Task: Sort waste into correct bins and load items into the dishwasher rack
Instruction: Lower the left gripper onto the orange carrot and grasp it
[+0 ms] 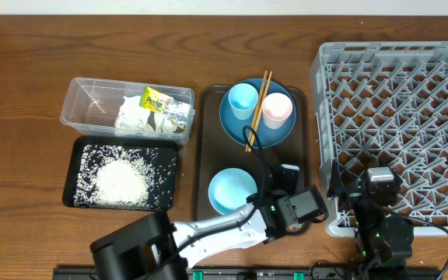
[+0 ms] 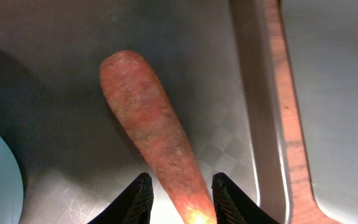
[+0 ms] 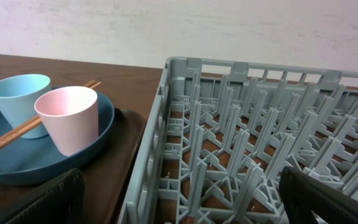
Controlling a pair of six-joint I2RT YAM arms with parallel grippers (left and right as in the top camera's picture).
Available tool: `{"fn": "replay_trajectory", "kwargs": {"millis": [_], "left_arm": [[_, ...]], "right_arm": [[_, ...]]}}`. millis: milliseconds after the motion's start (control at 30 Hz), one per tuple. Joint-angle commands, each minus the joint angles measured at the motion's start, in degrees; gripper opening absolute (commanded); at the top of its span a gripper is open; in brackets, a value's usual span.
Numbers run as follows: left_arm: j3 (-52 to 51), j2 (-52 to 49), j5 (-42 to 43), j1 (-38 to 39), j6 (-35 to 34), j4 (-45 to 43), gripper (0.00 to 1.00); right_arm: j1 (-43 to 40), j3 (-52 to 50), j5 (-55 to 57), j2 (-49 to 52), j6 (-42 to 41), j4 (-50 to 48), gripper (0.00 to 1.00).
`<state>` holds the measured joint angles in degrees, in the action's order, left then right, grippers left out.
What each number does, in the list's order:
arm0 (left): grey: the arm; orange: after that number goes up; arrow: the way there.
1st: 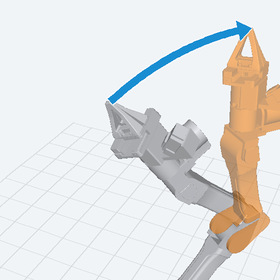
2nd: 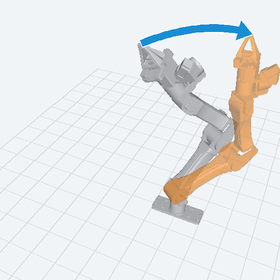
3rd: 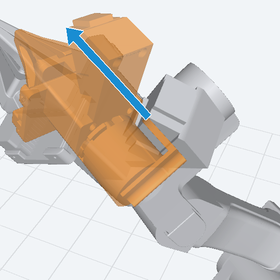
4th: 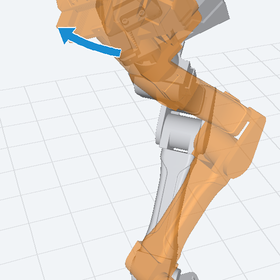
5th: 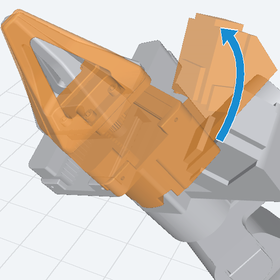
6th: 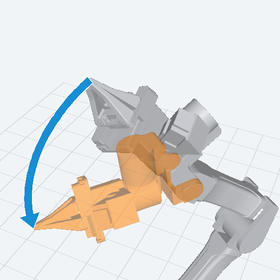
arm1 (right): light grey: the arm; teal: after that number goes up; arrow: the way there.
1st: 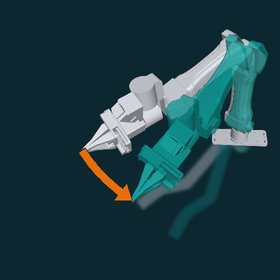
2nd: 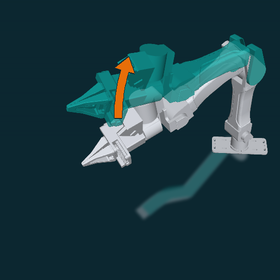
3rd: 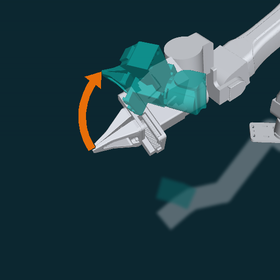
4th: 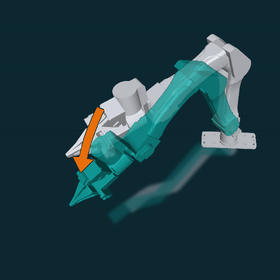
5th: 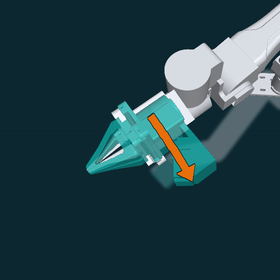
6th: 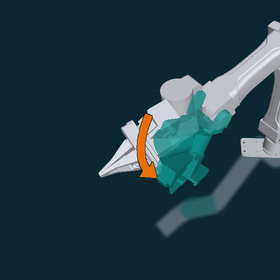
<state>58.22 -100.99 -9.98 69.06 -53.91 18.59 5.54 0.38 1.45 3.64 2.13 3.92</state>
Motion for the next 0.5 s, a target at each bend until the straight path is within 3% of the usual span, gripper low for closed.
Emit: {"fn": "replay_trajectory", "kwargs": {"millis": [0, 467], "left_arm": [[0.83, -1.70, -2.34, -0.09, -3.23, -0.11, 0.36], [0.83, -3.50, -4.72, -0.09, -3.82, 0.35, 0.36]], "right_arm": [[0.44, -0.07, 0.00, 0.02, 0.26, 0.20, 0.99], [0.44, -0.07, -0.02, 0.02, 0.26, 0.20, 0.99]]}}
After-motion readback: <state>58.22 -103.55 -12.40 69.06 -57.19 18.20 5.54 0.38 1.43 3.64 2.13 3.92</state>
